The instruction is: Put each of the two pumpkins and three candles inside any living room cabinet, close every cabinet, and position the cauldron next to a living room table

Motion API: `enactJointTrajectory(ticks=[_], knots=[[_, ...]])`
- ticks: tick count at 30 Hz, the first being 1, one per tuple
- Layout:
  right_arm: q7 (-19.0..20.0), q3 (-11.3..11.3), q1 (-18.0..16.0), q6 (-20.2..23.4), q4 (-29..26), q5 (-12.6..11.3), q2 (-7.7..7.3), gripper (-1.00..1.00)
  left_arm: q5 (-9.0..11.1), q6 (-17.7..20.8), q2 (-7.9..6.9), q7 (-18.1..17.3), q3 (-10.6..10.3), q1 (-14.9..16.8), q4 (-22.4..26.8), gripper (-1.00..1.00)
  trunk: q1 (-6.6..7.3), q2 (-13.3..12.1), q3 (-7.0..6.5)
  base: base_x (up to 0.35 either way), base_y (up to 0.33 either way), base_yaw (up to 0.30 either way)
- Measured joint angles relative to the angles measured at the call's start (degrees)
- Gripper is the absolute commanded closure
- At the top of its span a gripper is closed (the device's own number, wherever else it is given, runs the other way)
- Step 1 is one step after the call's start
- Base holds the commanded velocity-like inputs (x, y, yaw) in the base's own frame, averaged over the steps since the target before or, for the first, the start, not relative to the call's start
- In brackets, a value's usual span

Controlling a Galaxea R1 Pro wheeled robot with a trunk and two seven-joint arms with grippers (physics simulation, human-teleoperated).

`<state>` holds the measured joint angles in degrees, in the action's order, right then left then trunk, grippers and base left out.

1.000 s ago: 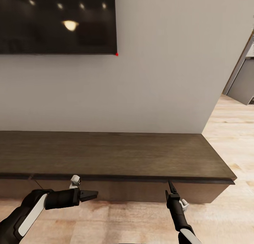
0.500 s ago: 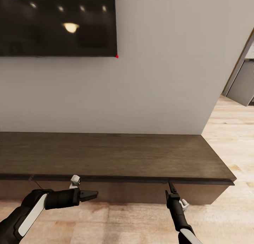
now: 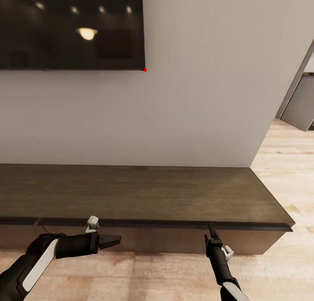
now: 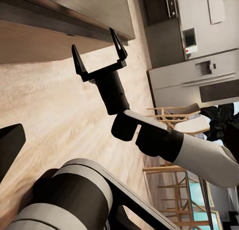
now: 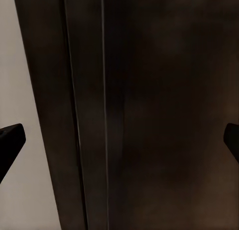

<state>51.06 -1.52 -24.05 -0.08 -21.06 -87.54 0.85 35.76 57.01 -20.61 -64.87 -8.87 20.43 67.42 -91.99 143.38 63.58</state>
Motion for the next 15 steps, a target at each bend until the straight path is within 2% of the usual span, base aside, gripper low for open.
enactJointTrajectory(ticks=[15], knots=[[0.0,0.0,0.0,-0.1,0.0,0.0,0.00,-1.00,0.0,0.0,0.00,0.0,0.0,0.0,0.0,-1.00,0.00,0.0,0.00,0.000,0.000,0.000]])
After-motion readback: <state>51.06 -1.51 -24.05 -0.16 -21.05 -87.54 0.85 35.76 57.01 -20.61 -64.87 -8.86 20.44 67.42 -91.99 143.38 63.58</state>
